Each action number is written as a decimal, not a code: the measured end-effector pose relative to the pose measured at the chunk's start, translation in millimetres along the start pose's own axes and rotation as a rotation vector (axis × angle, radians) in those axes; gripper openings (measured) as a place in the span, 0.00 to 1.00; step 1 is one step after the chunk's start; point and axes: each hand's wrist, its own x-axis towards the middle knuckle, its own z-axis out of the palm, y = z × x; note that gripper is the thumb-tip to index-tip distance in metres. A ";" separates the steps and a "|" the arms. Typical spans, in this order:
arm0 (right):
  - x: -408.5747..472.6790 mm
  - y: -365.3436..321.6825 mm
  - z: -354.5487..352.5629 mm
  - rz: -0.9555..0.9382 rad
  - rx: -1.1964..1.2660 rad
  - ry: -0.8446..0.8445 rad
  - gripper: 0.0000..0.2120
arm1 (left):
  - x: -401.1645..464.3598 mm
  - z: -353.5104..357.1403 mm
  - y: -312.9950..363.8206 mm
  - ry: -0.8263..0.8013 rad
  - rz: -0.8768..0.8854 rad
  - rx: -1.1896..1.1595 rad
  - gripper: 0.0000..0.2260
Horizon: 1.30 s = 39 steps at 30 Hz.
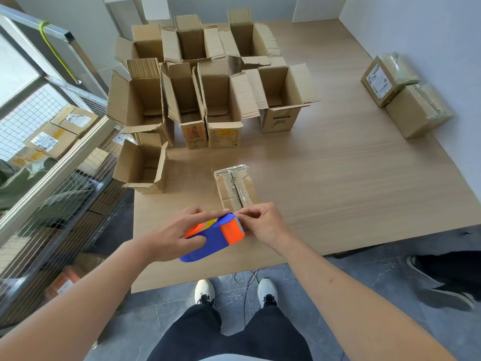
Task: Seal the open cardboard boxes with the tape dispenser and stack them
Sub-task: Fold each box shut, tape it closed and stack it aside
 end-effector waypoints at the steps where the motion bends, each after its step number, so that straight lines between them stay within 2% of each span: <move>1: -1.2 1.6 -1.0 0.006 0.009 0.028 0.02 | 1.1 4.2 0.3 0.014 0.007 0.010 0.29; 4: -4.9 4.8 -4.8 0.030 0.041 0.075 0.04 | 3.0 16.9 0.9 0.044 0.022 0.025 0.24; 7: -7.5 8.3 -9.4 0.024 0.014 0.111 0.04 | 4.7 24.2 0.7 0.040 0.029 0.077 0.28; 9: -7.6 10.9 -11.1 -0.002 -0.038 0.143 0.04 | 6.4 23.0 1.4 0.033 0.021 0.090 0.28; 15: -6.4 17.8 -37.1 -0.010 -0.103 0.282 0.11 | -9.6 8.5 -12.5 -0.024 -0.035 0.124 0.27; 19: -6.5 25.5 -62.0 0.029 -0.154 0.379 0.09 | -24.5 10.5 -31.0 -0.039 -0.115 0.100 0.26; 33: 16.5 46.9 -54.3 0.135 -0.100 0.369 0.04 | -2.1 18.3 -47.3 -0.039 -0.274 0.068 0.24; 39: 28.3 59.9 -59.1 0.196 -0.032 0.253 0.04 | 12.7 26.2 -50.2 -0.001 -0.302 0.109 0.24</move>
